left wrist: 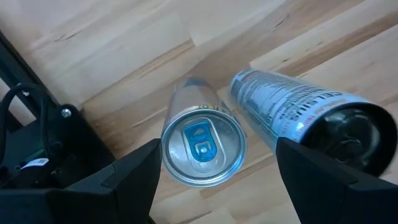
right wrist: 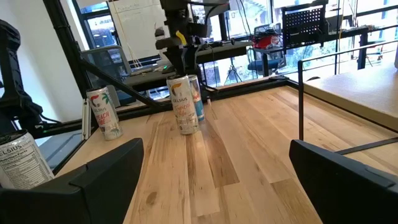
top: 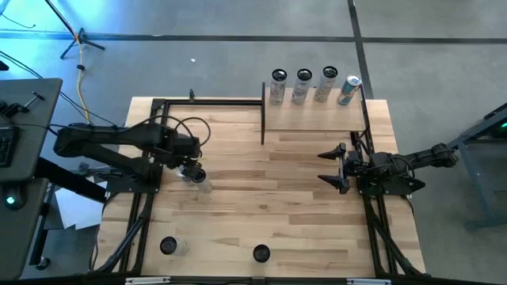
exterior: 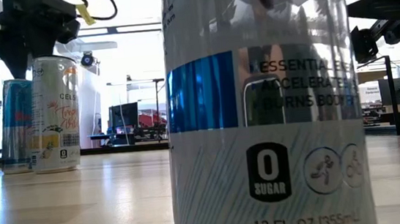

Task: Place canned beverage on shelf
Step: Move the blue soda can to the center of the table

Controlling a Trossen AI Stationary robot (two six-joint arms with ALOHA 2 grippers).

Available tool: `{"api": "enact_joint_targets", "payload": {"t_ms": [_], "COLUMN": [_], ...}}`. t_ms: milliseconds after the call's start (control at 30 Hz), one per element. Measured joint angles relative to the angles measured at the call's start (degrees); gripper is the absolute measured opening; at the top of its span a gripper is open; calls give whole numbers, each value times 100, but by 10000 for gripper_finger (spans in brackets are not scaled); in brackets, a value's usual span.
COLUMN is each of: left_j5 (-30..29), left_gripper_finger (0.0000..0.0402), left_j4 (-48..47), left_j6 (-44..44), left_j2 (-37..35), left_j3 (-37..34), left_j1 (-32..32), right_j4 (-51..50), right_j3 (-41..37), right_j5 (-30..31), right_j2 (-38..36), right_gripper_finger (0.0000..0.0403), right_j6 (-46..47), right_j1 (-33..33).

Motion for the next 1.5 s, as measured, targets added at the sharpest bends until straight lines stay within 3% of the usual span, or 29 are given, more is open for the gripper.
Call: {"api": "enact_joint_targets", "payload": {"t_ms": [1033,1500], "left_j5": [279,174], "left_gripper_finger": [290,322], "left_j4": [-179,-206], "left_j6": [-194,-308], "left_j2": [275,278], "left_j3": [4,-108], "left_j1": [94,90], "right_j4": [0,0], "right_j3": [0,0], "right_j5": [28,24], "right_j2": [0,0], "right_gripper_finger": [389,389], "right_j6": [0,0], "right_j1": [2,2]}}
